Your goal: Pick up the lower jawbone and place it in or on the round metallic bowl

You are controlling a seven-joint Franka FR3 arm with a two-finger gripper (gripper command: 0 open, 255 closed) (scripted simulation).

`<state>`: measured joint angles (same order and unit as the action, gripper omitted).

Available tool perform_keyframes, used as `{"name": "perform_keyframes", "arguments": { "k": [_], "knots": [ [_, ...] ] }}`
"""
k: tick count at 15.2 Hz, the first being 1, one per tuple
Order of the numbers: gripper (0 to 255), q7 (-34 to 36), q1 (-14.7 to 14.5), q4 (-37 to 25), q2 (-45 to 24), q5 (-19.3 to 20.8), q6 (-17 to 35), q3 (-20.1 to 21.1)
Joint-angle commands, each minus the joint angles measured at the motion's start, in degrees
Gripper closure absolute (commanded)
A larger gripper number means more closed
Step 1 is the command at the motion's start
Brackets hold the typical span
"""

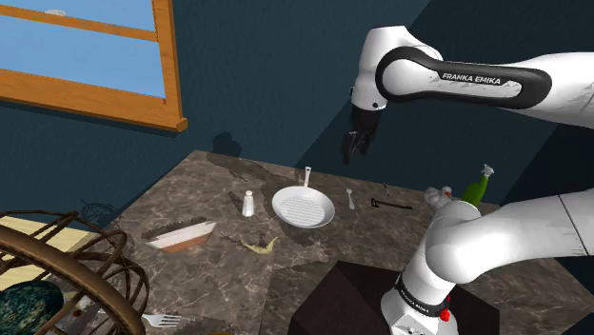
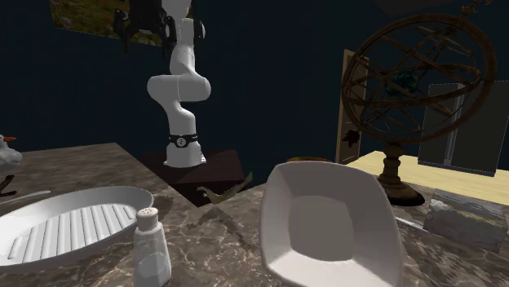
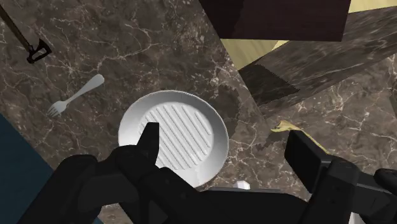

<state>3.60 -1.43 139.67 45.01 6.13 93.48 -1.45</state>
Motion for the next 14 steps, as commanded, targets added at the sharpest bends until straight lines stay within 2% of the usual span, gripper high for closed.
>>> {"name": "perform_keyframes", "arguments": {
  "k": [1, 8, 14],
  "knots": [
    [0, 0.00, 0.00, 0.00, 0.00, 0.00, 0.00, 0.00],
    [0, -15.52, -5.57, 1.28, -12.50, 0.55, 12.31, -4.66],
    [0, -29.01, -10.40, 0.09, -24.42, -0.85, 21.43, -7.13]
  ]
}}
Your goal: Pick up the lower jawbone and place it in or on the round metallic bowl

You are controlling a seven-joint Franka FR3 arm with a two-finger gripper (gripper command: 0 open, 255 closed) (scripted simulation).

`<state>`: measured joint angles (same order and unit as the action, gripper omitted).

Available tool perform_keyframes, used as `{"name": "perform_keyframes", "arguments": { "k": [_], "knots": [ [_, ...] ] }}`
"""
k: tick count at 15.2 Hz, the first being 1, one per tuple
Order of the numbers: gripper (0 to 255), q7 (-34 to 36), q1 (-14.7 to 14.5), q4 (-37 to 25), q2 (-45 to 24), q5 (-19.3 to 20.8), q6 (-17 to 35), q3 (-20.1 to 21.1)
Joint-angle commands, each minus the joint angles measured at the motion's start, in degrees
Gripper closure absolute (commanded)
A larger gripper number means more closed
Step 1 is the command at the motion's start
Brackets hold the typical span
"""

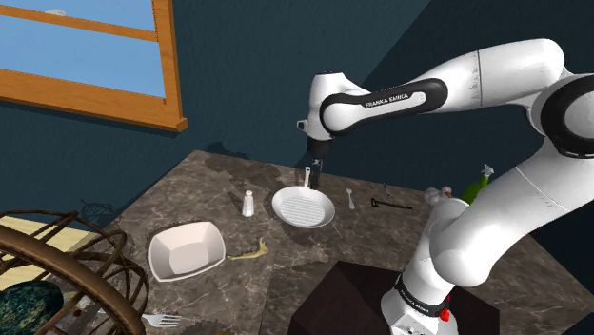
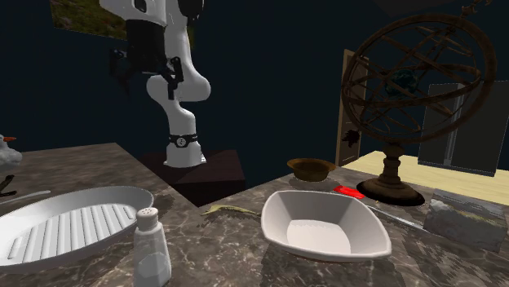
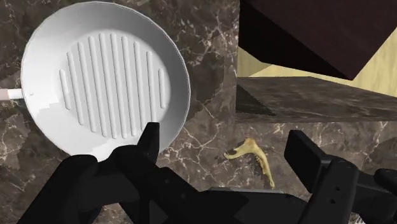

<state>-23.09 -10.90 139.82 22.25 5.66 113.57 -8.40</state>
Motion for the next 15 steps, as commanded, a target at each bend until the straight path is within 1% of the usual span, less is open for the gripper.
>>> {"name": "perform_keyframes", "arguments": {
  "k": [1, 8, 15],
  "knots": [
    [0, -4.60, -1.68, -0.40, -3.68, -0.78, 2.71, -0.40],
    [0, -20.47, -6.35, -3.59, -17.38, -4.44, 10.90, -0.27],
    [0, -35.23, -9.39, -7.27, -29.70, -7.82, 17.12, 2.93]
  ]
}}
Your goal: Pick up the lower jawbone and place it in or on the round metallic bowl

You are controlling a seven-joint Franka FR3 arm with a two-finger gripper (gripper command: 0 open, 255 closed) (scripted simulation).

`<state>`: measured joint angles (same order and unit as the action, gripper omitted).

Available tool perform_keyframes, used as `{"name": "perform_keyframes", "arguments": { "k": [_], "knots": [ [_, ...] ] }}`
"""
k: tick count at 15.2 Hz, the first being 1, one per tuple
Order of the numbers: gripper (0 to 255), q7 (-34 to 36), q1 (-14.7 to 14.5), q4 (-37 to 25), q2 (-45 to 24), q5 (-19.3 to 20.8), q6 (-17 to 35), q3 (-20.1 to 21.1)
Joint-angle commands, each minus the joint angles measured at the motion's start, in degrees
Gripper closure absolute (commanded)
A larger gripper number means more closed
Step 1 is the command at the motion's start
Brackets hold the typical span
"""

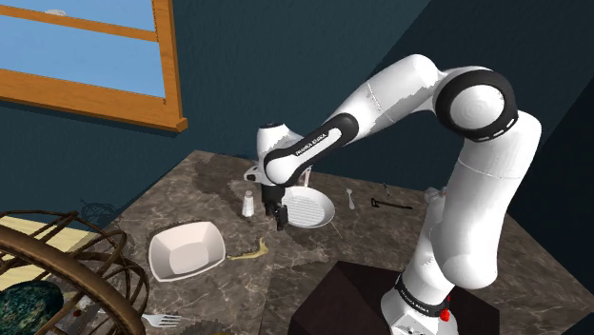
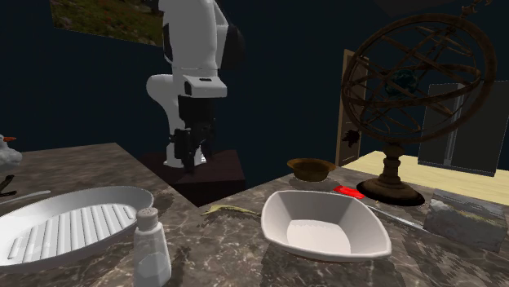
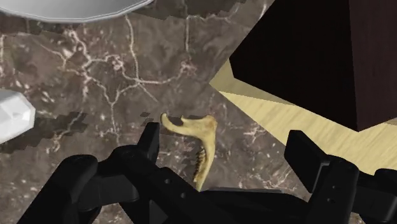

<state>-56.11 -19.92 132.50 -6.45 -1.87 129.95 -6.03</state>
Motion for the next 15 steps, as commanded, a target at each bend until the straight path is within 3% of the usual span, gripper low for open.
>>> {"name": "perform_keyframes", "arguments": {
  "k": [1, 3, 10, 15],
  "knots": [
    [0, -4.15, -0.68, -0.46, -2.61, -0.60, 1.51, 1.23],
    [0, -7.62, -1.23, -1.36, -5.52, -1.04, 2.93, 2.52],
    [0, -8.00, -1.15, 0.23, -9.23, -1.60, 8.22, 2.81],
    [0, -8.03, -1.15, 0.34, -9.55, -1.65, 8.65, 2.84]
  ]
}}
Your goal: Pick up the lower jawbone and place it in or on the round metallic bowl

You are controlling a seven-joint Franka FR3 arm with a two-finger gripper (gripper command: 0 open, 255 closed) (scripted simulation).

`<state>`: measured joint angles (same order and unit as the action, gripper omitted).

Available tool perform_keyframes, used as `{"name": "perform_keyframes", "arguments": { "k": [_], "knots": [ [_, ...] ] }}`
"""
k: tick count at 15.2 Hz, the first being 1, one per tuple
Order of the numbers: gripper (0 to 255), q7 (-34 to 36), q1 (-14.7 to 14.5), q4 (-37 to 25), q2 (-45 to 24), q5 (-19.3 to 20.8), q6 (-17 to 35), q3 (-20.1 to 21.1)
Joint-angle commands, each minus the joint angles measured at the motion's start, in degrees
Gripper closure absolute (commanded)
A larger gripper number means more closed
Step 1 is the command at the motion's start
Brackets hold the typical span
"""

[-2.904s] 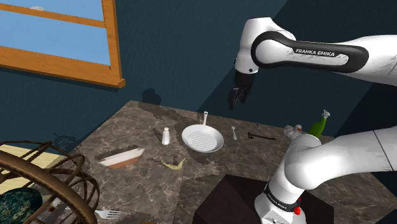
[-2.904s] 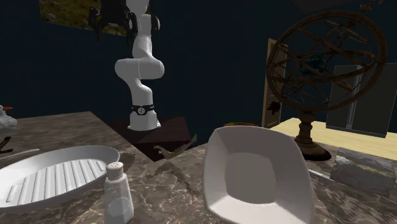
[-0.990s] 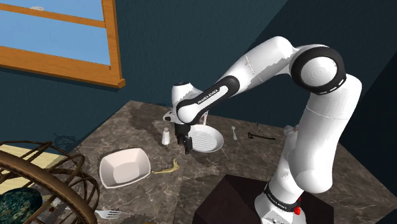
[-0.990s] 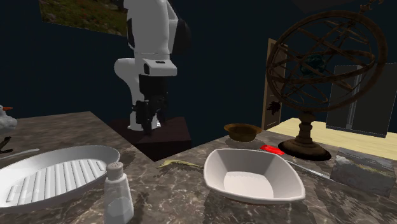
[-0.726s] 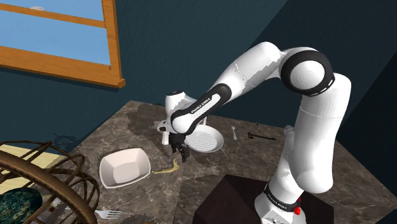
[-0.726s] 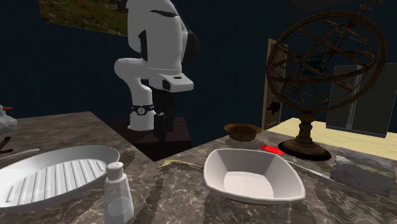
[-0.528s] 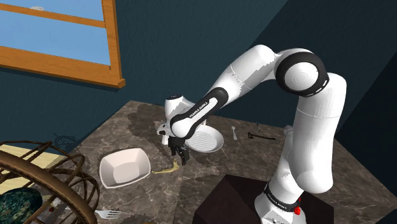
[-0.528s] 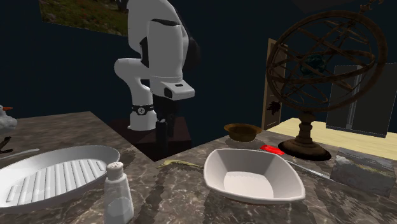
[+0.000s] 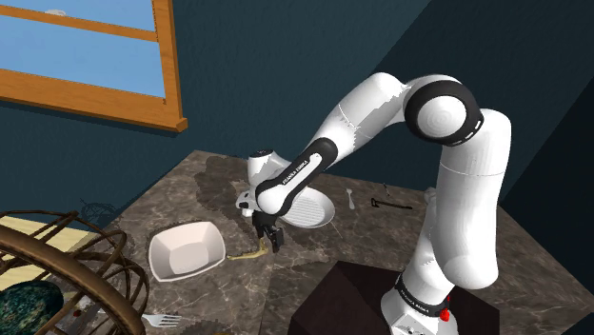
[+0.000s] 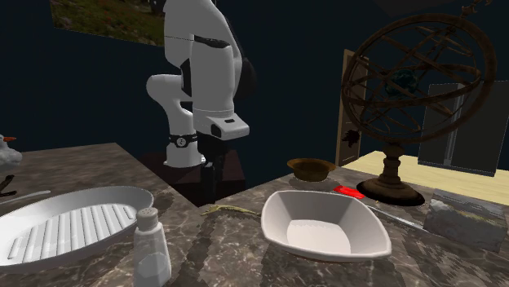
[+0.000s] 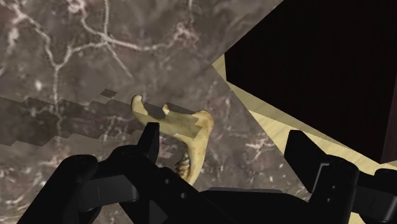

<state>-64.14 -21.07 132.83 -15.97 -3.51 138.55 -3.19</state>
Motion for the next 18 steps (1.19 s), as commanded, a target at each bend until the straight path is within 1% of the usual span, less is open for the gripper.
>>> {"name": "perform_keyframes", "arguments": {
  "k": [1, 4, 5, 14, 15, 16, 17, 18],
  "knots": [
    [0, 0.00, 0.00, 0.01, -0.04, -0.01, 0.06, 0.00],
    [0, 0.00, 0.00, 0.01, -0.04, -0.01, 0.05, 0.00],
    [255, 0.00, 0.00, 0.01, -0.04, -0.01, 0.05, 0.00],
    [255, 0.00, 0.00, 0.01, -0.04, -0.01, 0.05, 0.00],
    [0, 0.00, 0.00, 0.01, -0.04, -0.01, 0.05, 0.00],
    [0, 5.51, -2.33, 1.33, 0.71, 2.86, 4.11, -0.61],
    [0, 11.77, -5.02, 2.35, 1.19, 6.60, 7.84, -1.69],
    [0, 16.48, -7.08, 2.86, 1.35, 9.66, 10.12, -2.76]
  ]
}}
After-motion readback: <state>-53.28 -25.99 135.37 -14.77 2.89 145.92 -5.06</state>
